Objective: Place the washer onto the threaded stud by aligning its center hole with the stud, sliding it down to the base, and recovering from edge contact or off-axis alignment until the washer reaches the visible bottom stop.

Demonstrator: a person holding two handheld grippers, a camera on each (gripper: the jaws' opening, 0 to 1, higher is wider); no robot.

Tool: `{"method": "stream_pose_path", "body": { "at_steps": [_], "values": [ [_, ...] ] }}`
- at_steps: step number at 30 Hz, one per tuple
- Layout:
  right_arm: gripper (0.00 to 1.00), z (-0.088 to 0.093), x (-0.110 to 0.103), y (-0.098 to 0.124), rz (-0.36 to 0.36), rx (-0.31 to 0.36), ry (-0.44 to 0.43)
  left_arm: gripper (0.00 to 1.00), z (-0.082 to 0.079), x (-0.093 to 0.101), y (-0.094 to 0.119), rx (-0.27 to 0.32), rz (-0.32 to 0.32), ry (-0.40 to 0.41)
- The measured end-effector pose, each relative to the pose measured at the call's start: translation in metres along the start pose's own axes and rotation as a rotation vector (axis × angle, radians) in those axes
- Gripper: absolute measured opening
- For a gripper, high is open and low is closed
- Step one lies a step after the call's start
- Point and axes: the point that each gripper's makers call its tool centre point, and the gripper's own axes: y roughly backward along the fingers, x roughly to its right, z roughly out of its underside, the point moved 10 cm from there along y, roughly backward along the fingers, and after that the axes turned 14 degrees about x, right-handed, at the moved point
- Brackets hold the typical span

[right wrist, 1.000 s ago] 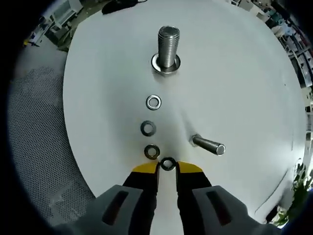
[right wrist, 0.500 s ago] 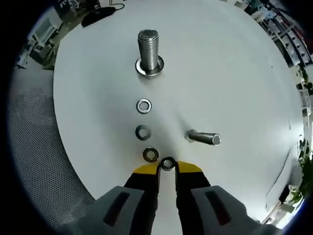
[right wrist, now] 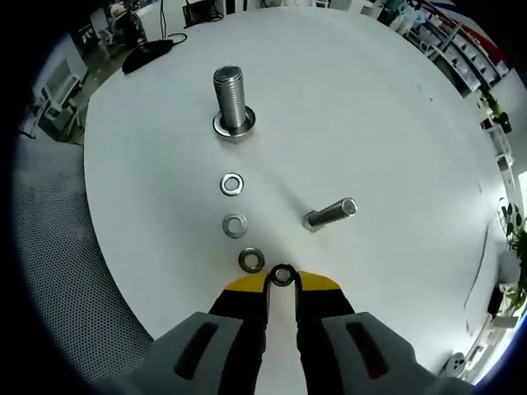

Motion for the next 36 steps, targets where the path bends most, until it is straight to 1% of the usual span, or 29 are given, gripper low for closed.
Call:
{"method": "stream_pose_path", "body": {
  "at_steps": [2,4,7,8,10,11,13,14,16,17,19,21,24,27,28,31,36],
  "values": [
    [0.14,0.001,0.004,-0.004,0.000,0.004,-0.003,0.26,0.000,0.000,0.000,0.002,0.000,0.000],
    [0.14,0.003,0.008,-0.005,0.002,0.003,-0.026,0.26,0.000,0.000,0.000,0.004,0.000,0.001],
    [0.14,0.006,0.008,-0.002,0.006,0.004,-0.055,0.26,0.000,0.000,0.000,0.003,0.001,0.001],
    [0.14,0.004,0.002,0.006,0.008,0.012,-0.059,0.26,0.000,0.000,-0.001,0.003,0.002,0.001],
    [0.14,0.001,-0.001,0.014,0.009,0.023,-0.057,0.26,0.000,0.000,-0.001,0.005,0.005,0.001],
    [0.14,0.000,-0.001,0.015,0.009,0.025,-0.057,0.26,0.000,0.000,-0.001,0.006,0.007,0.001],
    [0.14,-0.003,0.012,0.009,0.012,0.041,-0.057,0.26,0.000,0.001,-0.001,0.005,0.008,-0.001],
    [0.14,-0.006,0.009,0.016,0.014,0.052,-0.063,0.26,0.000,0.001,-0.001,0.005,0.009,-0.002],
    [0.14,-0.010,0.008,0.021,0.009,0.065,-0.060,0.26,-0.001,0.001,-0.001,0.009,0.008,-0.001],
    [0.14,-0.013,0.011,0.021,0.003,0.081,-0.022,0.26,-0.001,0.001,-0.001,0.011,0.006,0.000],
    [0.14,-0.018,0.015,0.024,0.008,0.087,0.046,0.26,-0.001,0.001,-0.001,0.013,0.006,-0.002],
    [0.14,-0.026,0.021,0.023,0.016,0.106,0.057,0.26,-0.001,0.001,-0.001,0.016,0.005,-0.004],
    [0.14,-0.029,0.024,0.028,0.019,0.132,0.058,0.26,-0.001,0.001,0.000,0.018,0.002,-0.003],
    [0.14,-0.030,0.022,0.033,0.018,0.121,0.122,0.26,-0.001,0.001,0.000,0.015,0.002,-0.004],
    [0.14,-0.030,0.024,0.033,0.023,0.132,0.144,0.26,-0.001,0.002,0.000,0.013,0.003,-0.006],
    [0.14,-0.031,0.023,0.037,0.028,0.156,0.136,0.26,-0.001,0.001,0.000,0.013,0.003,-0.007],
    [0.14,-0.039,0.028,0.038,0.044,0.187,0.160,0.26,-0.001,0.001,0.000,0.012,-0.002,-0.006]
  ]
}}
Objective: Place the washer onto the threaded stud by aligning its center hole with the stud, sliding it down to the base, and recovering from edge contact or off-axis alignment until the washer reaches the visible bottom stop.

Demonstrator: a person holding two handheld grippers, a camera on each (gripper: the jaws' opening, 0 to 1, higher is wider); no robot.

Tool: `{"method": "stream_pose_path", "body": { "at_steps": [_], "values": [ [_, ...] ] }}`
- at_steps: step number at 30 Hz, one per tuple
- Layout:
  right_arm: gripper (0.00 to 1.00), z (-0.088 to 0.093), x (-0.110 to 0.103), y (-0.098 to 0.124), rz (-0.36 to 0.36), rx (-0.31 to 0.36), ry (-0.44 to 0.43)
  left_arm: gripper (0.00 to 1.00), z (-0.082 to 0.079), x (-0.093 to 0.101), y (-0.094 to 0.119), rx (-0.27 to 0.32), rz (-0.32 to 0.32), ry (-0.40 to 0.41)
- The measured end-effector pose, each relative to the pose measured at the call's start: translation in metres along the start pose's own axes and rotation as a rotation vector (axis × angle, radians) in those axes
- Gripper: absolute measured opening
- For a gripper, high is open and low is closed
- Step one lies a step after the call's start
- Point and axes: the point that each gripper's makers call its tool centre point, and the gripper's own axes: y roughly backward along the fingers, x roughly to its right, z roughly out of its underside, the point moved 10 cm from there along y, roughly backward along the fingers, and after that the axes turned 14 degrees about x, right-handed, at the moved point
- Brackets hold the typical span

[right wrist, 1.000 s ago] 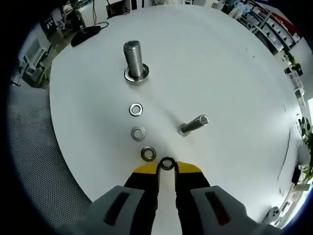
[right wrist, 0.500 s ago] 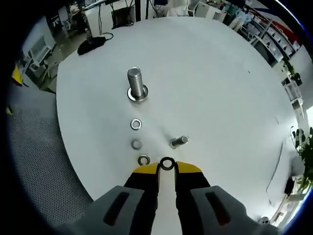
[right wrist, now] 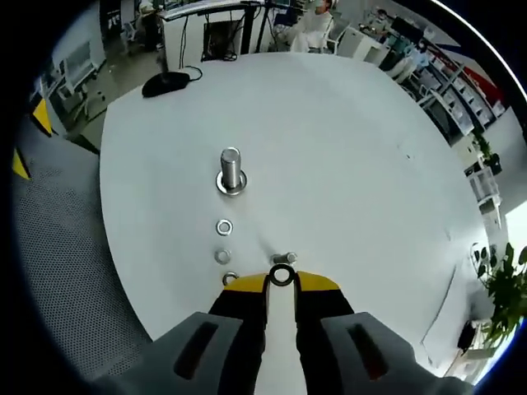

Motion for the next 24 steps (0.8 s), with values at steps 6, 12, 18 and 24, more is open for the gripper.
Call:
{"method": "stream_pose_path", "body": {
  "at_steps": [6,12,18,24],
  "values": [
    [0.14,-0.004,0.000,0.000,0.002,-0.002,-0.002,0.26,0.000,0.000,-0.001,-0.005,-0.001,0.000],
    [0.14,-0.003,0.003,-0.006,0.002,-0.001,0.006,0.26,0.001,0.000,0.000,-0.009,-0.006,0.002],
    [0.14,-0.002,0.005,-0.010,-0.003,-0.008,0.008,0.26,0.001,0.000,-0.001,-0.010,-0.011,0.003],
    [0.14,-0.003,0.006,-0.014,-0.011,-0.012,0.009,0.26,0.001,-0.001,-0.002,-0.012,-0.013,0.003]
  ]
}}
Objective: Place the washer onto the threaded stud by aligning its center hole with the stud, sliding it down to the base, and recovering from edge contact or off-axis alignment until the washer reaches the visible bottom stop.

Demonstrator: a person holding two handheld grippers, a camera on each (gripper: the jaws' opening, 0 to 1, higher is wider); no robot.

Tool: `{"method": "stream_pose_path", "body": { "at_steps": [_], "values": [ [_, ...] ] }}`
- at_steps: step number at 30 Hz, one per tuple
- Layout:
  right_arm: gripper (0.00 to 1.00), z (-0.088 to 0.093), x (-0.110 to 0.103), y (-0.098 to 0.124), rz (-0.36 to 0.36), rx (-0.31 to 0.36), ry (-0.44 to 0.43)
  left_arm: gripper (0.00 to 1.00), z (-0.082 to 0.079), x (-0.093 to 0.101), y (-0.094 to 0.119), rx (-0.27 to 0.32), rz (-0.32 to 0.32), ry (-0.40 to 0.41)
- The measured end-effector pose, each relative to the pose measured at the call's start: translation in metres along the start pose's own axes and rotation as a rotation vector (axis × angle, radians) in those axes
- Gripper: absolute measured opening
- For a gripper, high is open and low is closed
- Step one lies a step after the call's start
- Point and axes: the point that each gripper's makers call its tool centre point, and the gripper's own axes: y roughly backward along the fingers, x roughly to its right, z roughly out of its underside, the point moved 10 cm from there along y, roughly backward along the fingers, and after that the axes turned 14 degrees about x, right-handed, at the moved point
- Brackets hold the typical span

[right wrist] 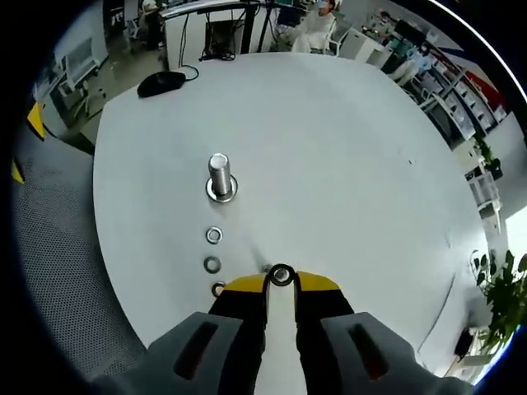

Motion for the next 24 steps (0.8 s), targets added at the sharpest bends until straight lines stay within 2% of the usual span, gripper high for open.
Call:
{"method": "stream_pose_path", "body": {
  "at_steps": [14,24],
  "values": [
    [0.14,0.002,-0.001,-0.009,-0.029,-0.021,0.003,0.26,0.001,0.000,0.000,-0.009,-0.006,0.002],
    [0.14,0.013,-0.001,-0.022,-0.055,-0.054,-0.022,0.26,0.002,0.000,0.001,-0.022,-0.009,0.004]
  ]
}}
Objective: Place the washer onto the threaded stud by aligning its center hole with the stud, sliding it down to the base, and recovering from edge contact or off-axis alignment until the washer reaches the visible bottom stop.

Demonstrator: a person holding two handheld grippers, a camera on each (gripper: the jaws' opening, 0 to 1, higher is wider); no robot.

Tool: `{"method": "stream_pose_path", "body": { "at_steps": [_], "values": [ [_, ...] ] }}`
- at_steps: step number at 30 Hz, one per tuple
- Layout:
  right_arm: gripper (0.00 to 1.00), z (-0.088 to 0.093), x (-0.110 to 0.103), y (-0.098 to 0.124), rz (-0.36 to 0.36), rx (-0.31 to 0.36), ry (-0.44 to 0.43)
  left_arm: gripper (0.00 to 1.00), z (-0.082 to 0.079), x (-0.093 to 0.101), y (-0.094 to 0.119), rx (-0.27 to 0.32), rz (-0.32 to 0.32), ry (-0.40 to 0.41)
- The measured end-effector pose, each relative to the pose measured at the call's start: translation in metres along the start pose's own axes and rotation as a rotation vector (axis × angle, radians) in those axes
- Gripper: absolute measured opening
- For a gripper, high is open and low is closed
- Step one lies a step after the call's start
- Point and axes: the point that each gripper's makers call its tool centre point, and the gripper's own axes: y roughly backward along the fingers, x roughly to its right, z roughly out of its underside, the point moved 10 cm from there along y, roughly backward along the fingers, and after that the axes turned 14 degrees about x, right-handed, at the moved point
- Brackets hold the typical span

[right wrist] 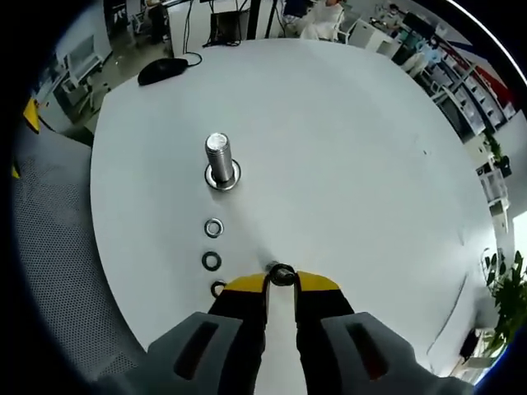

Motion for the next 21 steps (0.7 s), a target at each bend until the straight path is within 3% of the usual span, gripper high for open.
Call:
{"method": "stream_pose_path", "body": {
  "at_steps": [21],
  "values": [
    [0.15,0.012,-0.004,-0.018,-0.029,-0.062,-0.015,0.26,0.001,-0.001,0.001,-0.015,-0.012,0.001]
  ]
}}
